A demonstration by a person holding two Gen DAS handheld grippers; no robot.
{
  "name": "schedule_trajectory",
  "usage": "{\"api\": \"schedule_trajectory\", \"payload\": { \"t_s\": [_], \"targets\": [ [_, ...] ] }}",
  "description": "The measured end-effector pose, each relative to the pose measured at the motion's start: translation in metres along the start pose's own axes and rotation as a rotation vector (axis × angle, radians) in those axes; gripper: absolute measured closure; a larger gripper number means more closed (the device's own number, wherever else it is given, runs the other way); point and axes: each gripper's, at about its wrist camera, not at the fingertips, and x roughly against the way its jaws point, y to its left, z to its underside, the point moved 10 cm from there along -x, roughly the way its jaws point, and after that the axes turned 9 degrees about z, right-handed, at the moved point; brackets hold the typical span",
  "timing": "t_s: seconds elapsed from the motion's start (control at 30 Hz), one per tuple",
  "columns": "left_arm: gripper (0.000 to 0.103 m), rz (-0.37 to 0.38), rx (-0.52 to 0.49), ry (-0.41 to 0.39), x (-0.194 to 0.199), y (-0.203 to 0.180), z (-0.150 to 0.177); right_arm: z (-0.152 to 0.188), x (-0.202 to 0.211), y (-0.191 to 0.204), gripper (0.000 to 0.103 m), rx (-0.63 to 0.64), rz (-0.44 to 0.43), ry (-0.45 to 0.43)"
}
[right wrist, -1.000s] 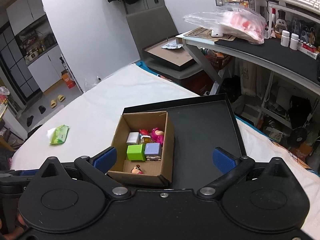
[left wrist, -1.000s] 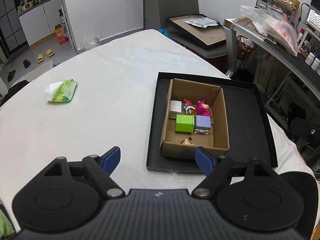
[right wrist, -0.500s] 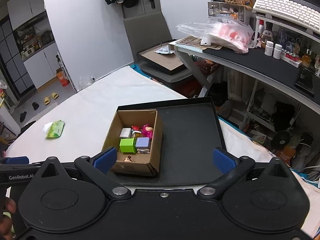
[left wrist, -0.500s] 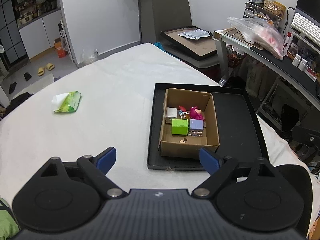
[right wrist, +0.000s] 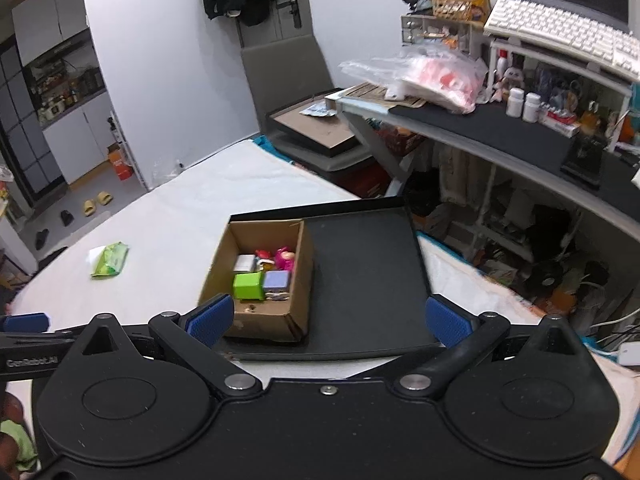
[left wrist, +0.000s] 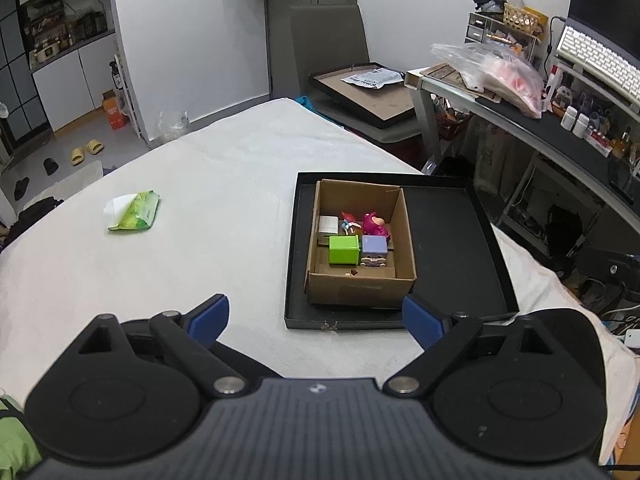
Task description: Organize rigid objects
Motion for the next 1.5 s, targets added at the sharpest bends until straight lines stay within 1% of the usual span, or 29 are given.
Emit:
{"api": "schedule_trajectory", "payload": {
  "t_s": [0.33, 0.63, 0.77, 1.1, 1.5],
  "targets": [
    [0.010, 0.003, 0.002, -0.026, 0.021, 0.003, 0.005, 0.002, 0.018, 0.015, 0.000, 0.049, -0.008, -0.015],
    [0.010, 0.000, 0.005, -0.051, 0.036, 0.005, 0.005, 0.002, 0.028, 0.021, 0.000, 0.041, -0.018, -0.025],
    [0.010, 0.019, -0.002, -0.066, 0.042, 0.004, 0.006, 0.003, 0.029, 0.023, 0.000, 0.038, -0.012, -0.029],
    [0.010, 0.031, -0.021, -0.082, 0.046, 0.002, 0.007, 0.005, 0.028, 0.023, 0.000, 0.034, -0.014, -0.020],
    [0.010, 0.045, -0.019, -0.078, 0.047, 0.000, 0.009, 0.006, 0.029, 0.027, 0.000, 0.045, -0.024, -0.019]
  ]
}}
